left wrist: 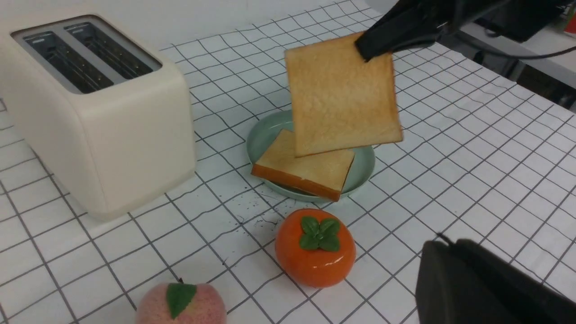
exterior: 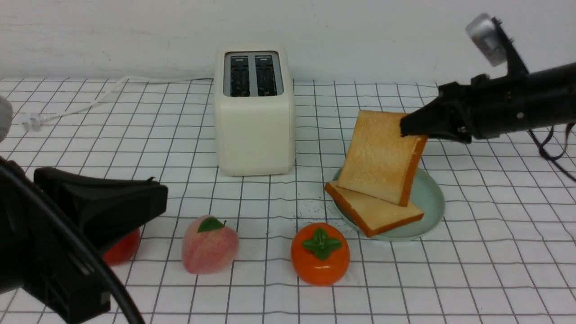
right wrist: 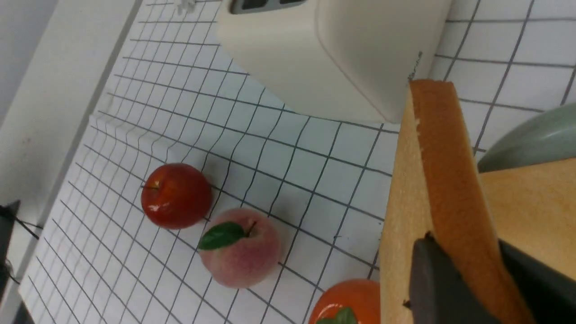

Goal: Take toasted bread from bread machine on white checkered table place on plate.
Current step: 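Place the held slice of bread on top of the slice on the plate with the right gripper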

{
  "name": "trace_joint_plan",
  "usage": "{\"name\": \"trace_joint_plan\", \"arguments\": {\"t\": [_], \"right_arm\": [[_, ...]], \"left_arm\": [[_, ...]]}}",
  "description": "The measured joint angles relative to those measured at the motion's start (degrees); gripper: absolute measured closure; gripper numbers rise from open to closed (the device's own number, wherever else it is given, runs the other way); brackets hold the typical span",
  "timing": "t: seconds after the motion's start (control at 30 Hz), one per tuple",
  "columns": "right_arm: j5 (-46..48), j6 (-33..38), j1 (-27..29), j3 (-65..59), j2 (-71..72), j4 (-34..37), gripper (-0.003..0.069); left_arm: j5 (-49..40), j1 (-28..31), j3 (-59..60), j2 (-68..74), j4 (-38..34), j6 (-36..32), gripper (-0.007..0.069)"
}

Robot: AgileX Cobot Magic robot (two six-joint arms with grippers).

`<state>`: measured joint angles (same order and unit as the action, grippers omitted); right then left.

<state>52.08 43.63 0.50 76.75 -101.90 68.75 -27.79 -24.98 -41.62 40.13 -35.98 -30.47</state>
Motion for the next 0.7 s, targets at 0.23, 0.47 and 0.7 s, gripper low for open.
{"name": "trace_joint_plan", "arguments": {"t": [0.23,0.47,0.7], "right_arm": [[-2.78,4.33,1.80,0.00,-10.96,11.99,0.0551],[-8.20,4.53,2.37,0.00,-12.36,10.13,0.0510],[-10.70,4.75,3.16,0.00,-12.31,3.51,0.0270]], "left_arm": [[0.05,0.00,0.00,0.00,-0.63,-1.08,0.0638],[0.05,0.00,0.00,0.00,-0.68,-1.13,0.0638],[0.05,0.00,0.00,0.00,-0.68,-1.13,0.0638]]}}
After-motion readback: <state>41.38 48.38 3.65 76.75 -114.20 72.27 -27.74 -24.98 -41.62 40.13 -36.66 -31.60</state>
